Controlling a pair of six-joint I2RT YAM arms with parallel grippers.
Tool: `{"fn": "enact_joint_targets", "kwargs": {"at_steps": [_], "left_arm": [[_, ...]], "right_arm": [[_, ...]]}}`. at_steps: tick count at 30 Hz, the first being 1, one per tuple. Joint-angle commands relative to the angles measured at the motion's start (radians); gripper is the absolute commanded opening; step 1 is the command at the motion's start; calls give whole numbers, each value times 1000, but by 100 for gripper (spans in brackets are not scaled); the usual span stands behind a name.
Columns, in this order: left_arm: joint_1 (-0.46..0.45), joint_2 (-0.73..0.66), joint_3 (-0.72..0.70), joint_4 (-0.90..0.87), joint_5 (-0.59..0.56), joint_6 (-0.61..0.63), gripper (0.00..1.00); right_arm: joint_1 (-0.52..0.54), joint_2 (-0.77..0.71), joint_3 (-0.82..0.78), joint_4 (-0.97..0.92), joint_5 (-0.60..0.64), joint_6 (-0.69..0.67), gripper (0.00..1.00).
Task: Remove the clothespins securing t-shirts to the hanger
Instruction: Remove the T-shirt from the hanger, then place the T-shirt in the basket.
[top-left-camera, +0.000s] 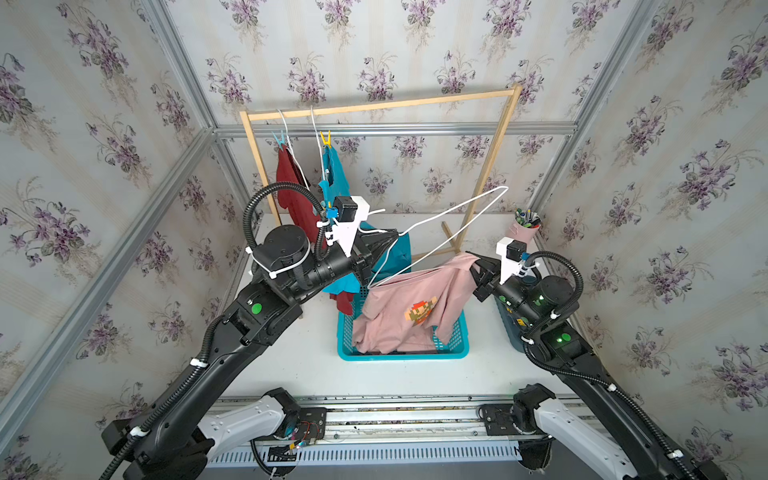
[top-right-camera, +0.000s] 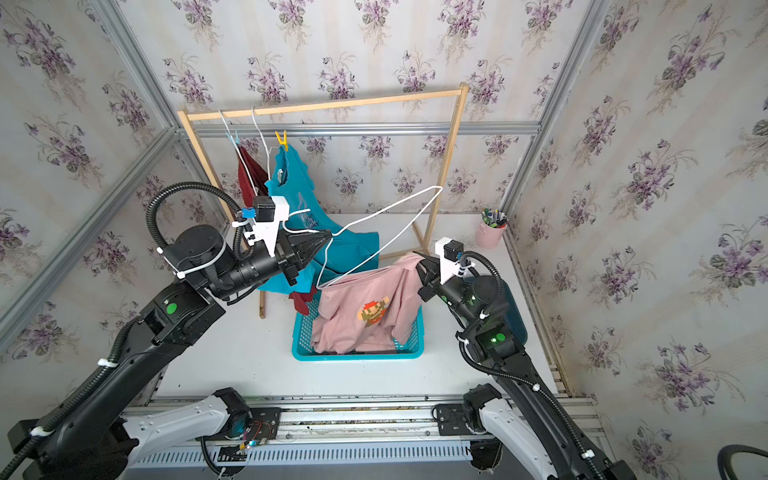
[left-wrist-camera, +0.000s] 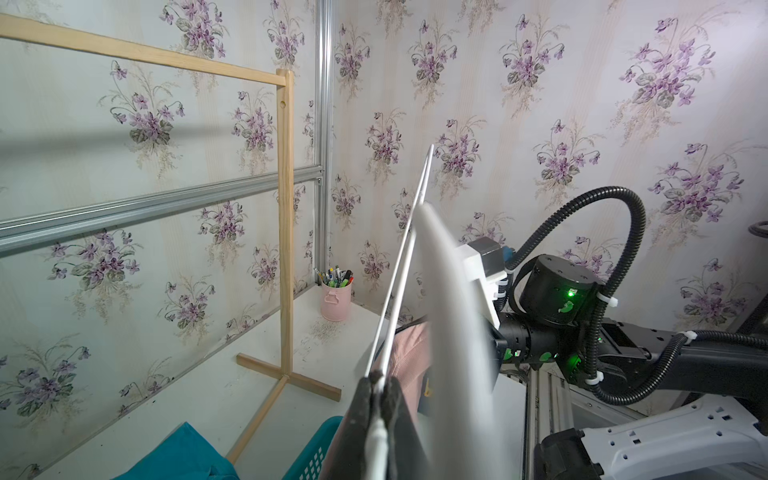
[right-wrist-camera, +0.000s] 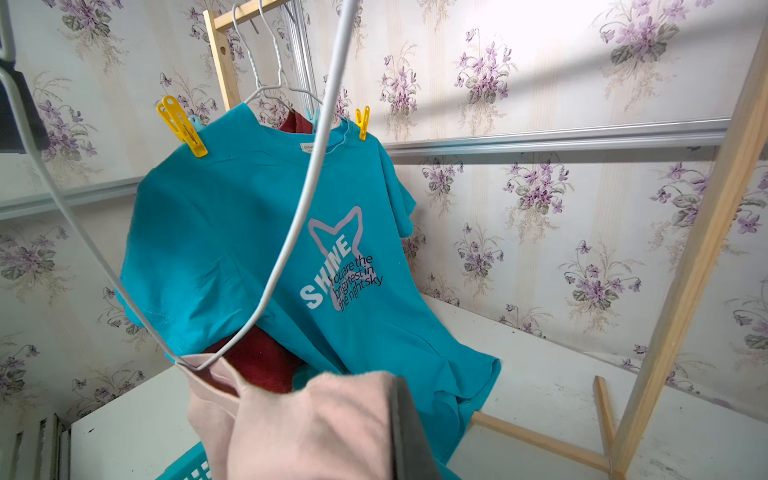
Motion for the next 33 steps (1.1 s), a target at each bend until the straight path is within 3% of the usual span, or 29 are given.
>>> {"fn": "enact_joint_targets", "kwargs": {"at_steps": [1,4,8,14,15,16,19,20,21,28,33], "left_arm": [[1,-6,-7,36,-42,17,0],[2,-8,3,37,-54,20,0],[3,-16,5,52,-86,4,0],[2,-44,-40,79,-144,12,0],[2,-47,-43,79,-146,13,0],[1,-50,-46,79,-146,13,0],[1,-51,-52,78,-144,16,0],[1,-52,-54,77,-143,18,0],[2,-52,-54,78,-143,18,0],[2,-41,-42,79,-151,35,0],[2,-29,-34,74,-201,40,0]], "right_arm": [[1,61,17,1,-101,13,0],[50,141,-21,49,-154,61,0],[203,239,-107,159,-110,27,0],[284,398,-105,229,-116,101,0],[284,412,-109,228,-107,115,3],[284,421,-114,216,-79,131,15],[284,433,-101,120,-12,158,58],[284,431,-85,64,-2,156,90],[284,427,-66,9,11,154,100],[285,307,48,-404,211,120,100],[288,346,178,-682,311,31,100]]}}
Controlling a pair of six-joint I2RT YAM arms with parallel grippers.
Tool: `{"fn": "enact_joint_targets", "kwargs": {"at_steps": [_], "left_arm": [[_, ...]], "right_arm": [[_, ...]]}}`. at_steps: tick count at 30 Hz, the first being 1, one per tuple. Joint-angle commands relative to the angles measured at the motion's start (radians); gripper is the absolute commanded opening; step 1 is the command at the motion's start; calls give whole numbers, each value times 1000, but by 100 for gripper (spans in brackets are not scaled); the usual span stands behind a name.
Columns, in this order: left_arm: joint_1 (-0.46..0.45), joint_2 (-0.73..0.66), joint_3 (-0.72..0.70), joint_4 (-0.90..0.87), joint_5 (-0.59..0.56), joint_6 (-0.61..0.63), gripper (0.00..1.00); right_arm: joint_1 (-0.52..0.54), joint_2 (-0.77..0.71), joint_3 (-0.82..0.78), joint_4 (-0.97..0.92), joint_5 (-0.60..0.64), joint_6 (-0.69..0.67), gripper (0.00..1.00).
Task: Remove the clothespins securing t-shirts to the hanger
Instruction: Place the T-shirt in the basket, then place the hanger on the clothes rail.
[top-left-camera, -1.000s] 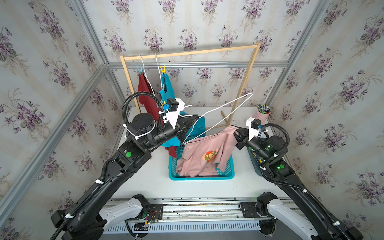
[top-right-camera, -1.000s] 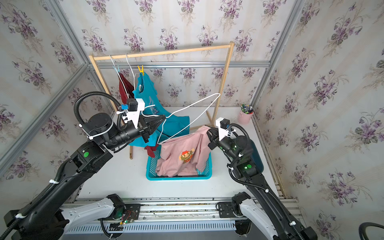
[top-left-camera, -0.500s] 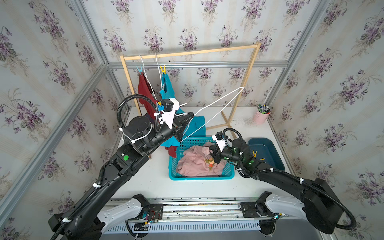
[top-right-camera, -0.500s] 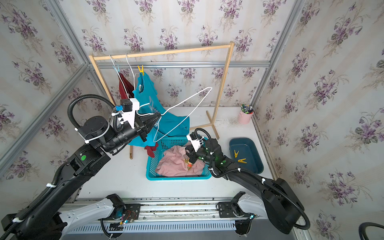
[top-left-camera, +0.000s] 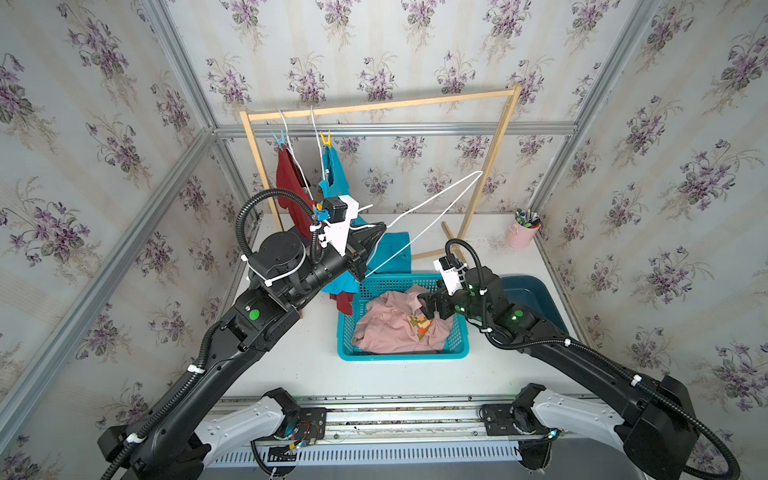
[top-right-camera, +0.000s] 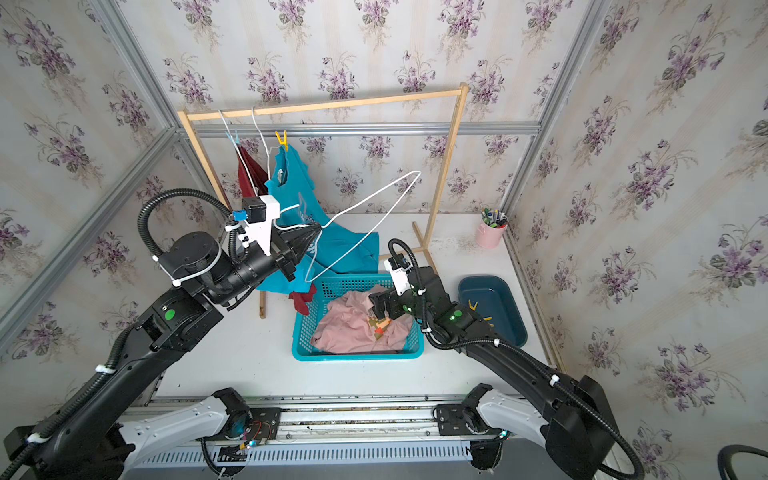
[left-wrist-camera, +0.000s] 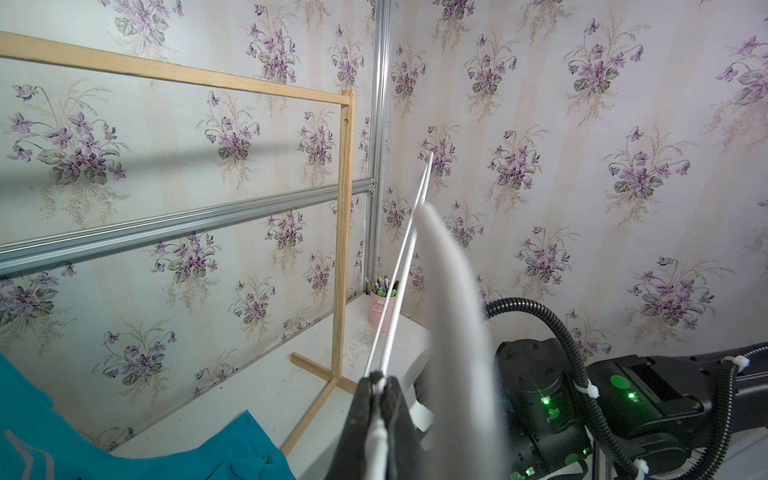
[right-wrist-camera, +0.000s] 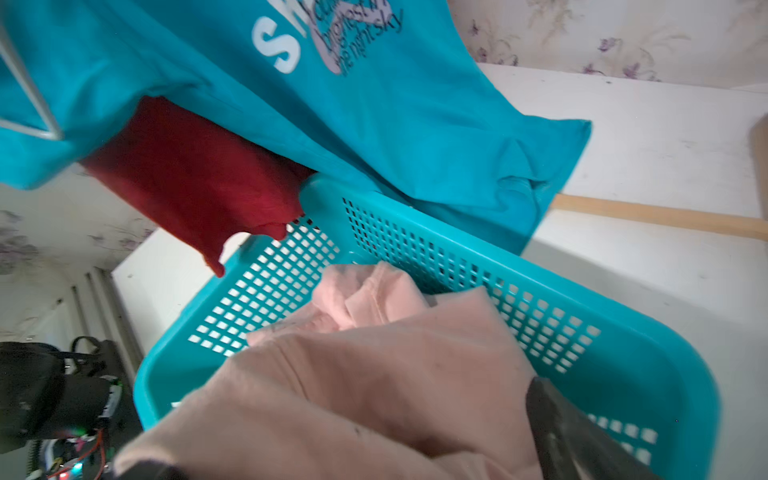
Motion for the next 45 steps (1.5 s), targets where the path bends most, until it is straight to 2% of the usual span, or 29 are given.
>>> {"fn": "enact_joint_targets", "kwargs": {"at_steps": [1,3,5,8,10,18,20,23,27,29,30,32,33,36,38,40,43,45], "left_arm": [[2,5,11,34,-34,11,0],[2,9,11,27,-44,8,0],[1,9,7,23,-51,5,0],[1,10,-3,19,-55,-4,0],[2,10,-3,11,-56,-11,0],[1,64,53,-34,-33,-41,0],[1,89,74,-37,-13,-57,0],[-4,136,102,-45,3,-90,0],[-34,205,157,-115,-15,-80,0],[-53,238,201,-200,-54,-46,0],[-60,259,229,-255,-77,-36,0],[-65,295,272,-339,-106,-29,0],[-65,312,291,-380,-109,-29,0],[-66,352,325,-469,-99,-38,0],[-67,368,330,-493,-66,-51,0],[-66,380,339,-512,-22,-61,0],[-65,418,367,-563,37,-60,0],[-65,442,397,-616,72,-57,0]], "right_arm": [[9,43,68,-261,92,-69,100],[32,81,102,-330,131,-103,100],[49,114,96,-376,250,-127,100],[44,131,55,-373,381,-131,100],[43,106,52,-356,407,-118,100],[42,-260,-58,-13,262,-127,100],[42,-309,-60,22,240,-152,98],[41,-339,-8,23,179,-215,86],[43,-341,90,32,103,-373,43],[43,-300,164,-15,117,-450,34],[44,-267,214,-59,129,-496,32],[47,-212,280,-111,170,-583,35],[49,-190,297,-118,206,-632,40],[56,-143,301,-88,296,-759,65],[62,-116,301,-59,306,-824,69],[73,-87,302,-27,304,-880,68],[85,-62,301,-4,293,-970,55],[85,-42,303,-19,279,-1038,50]]}}
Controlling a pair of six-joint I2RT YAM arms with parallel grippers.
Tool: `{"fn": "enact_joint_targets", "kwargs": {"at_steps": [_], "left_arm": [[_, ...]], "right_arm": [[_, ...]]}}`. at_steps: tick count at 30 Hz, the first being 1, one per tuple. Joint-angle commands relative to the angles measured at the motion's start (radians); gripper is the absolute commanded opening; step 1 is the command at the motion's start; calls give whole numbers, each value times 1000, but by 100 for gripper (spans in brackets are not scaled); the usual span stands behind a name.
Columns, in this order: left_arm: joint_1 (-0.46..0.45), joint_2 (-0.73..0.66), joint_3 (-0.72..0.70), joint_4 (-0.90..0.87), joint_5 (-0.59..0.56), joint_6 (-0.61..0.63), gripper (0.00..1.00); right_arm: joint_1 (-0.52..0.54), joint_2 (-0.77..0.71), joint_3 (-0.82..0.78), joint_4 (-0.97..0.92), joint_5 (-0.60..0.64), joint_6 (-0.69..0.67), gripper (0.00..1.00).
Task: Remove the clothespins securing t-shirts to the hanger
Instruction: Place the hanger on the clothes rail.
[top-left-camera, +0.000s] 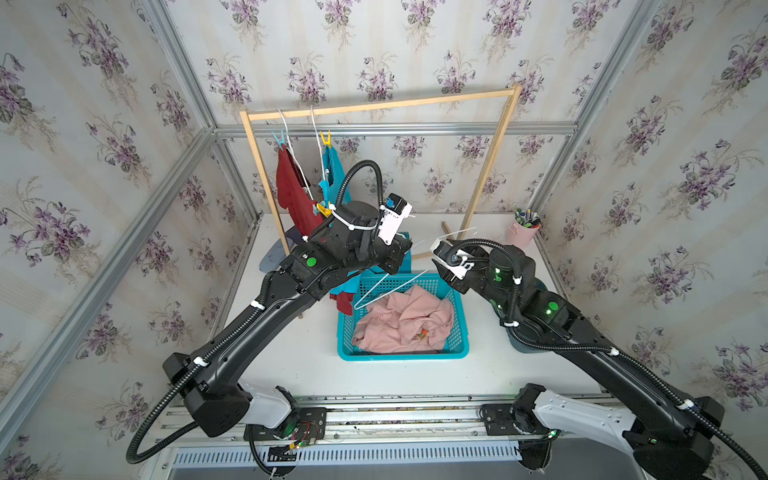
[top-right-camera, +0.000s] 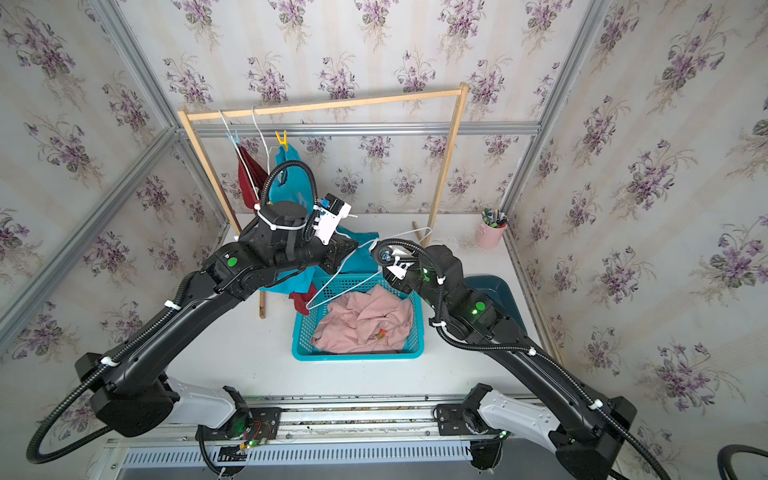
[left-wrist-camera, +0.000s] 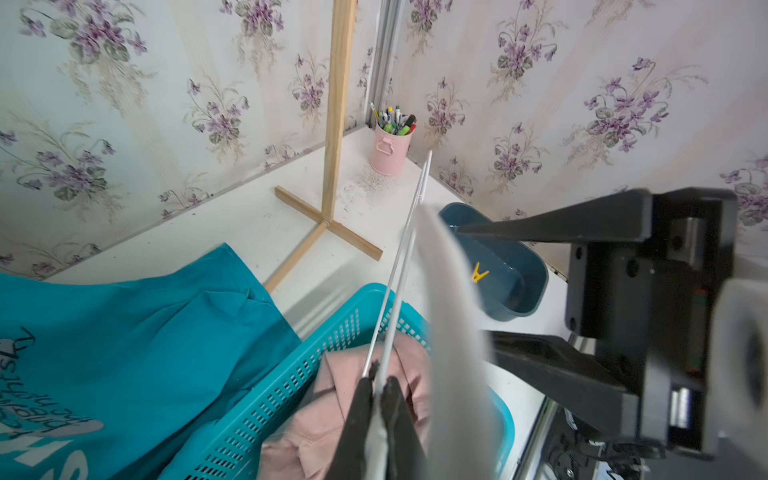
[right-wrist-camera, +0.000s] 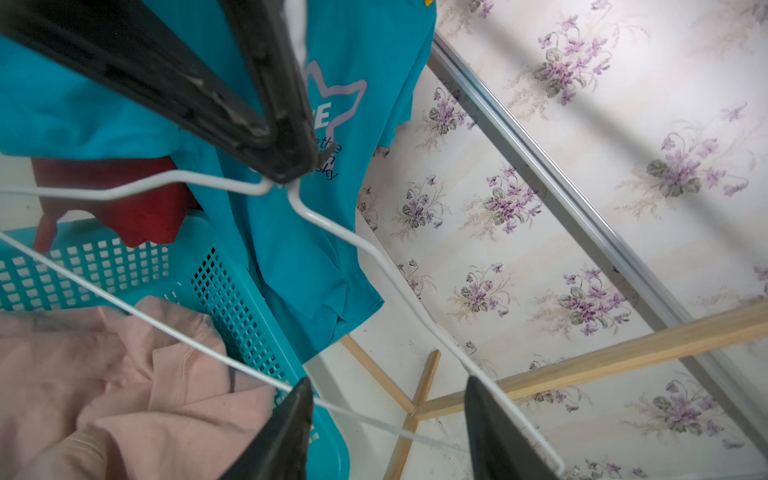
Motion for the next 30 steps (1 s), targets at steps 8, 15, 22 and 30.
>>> {"fn": "enact_joint_targets", "kwargs": {"at_steps": [8,15,22,30], "left_arm": [[5,54,76,-132,193,-11,0],[44,36,70,-132,337,-27,3],[78,-19,31,-132,340,105,48],[133,-176,-97,-131,396,260,71]], "right_arm": [[1,91,25,-8,-32,-233,24],[1,87,-8,25,-63,-250,0],[-1,81,-19,27,-64,-244,0],[-58,69,-11,20,-128,-178,0]]}}
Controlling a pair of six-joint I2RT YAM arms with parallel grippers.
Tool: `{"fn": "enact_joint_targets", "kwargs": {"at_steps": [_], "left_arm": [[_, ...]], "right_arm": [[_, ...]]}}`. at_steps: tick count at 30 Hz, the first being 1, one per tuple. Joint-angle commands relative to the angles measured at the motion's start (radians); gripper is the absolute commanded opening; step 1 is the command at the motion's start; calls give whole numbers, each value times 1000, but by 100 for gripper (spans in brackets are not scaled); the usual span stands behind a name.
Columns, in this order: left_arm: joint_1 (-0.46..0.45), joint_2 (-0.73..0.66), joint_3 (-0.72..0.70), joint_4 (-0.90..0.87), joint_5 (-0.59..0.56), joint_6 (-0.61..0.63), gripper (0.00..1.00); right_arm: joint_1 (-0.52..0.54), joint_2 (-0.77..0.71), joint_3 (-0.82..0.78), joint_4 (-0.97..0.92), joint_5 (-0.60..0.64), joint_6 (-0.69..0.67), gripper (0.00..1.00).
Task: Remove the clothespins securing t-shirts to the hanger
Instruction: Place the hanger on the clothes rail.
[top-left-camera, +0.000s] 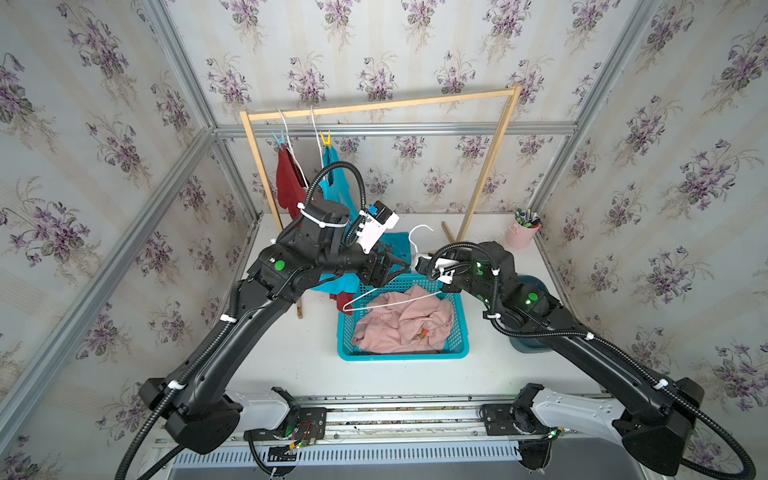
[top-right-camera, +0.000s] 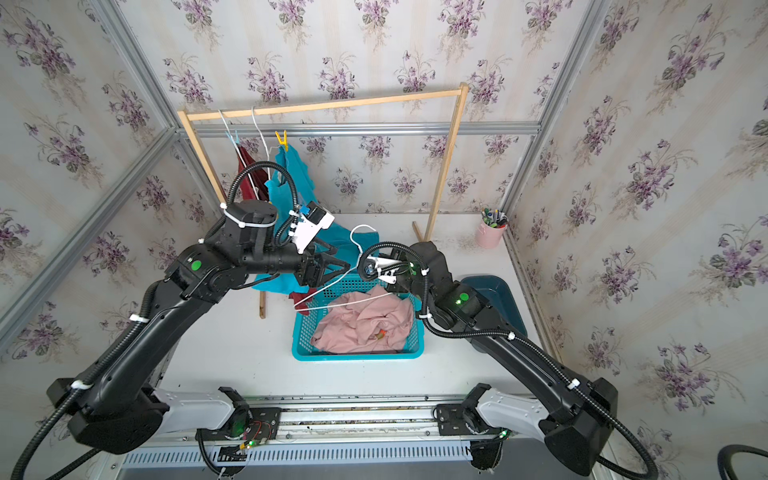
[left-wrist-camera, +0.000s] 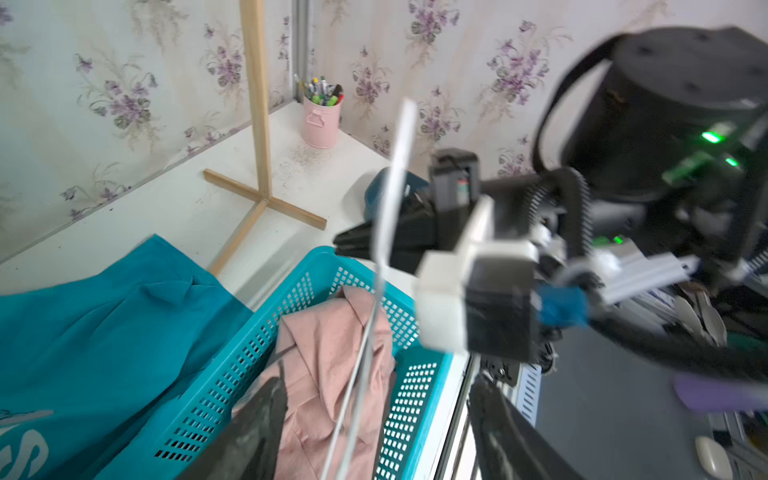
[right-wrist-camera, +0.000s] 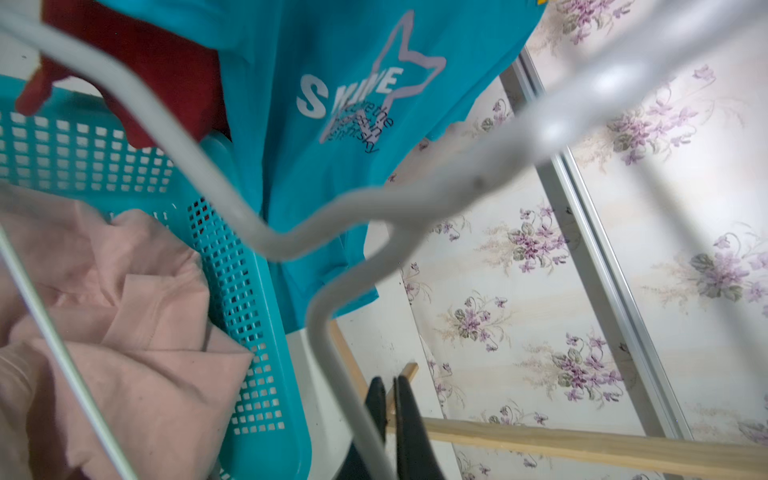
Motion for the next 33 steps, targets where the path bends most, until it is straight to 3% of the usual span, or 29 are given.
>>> {"fn": "enact_joint_targets", "kwargs": {"at_steps": [1,6,16,21,29,33], "left_arm": [[6,-32,-51,9,69,104,70],[6,-50,-119,12,67,127,65],[25,-10,-83,-3,8,191,48],[25,33,-81,-31,44,193,40],[26,17,-88,-41,67,190,3],[25,11,-89,-41,94,174,0]], "right_arm": [[-17,-9,8,9,-48,50,0],[-29,-14,13,-1,-103,74,0],[-30,5,45,-81,-178,102,0],[-30,2,41,-74,-183,115,0],[-30,-6,32,-45,-183,127,0],[-30,-17,25,-14,-188,141,0]]}}
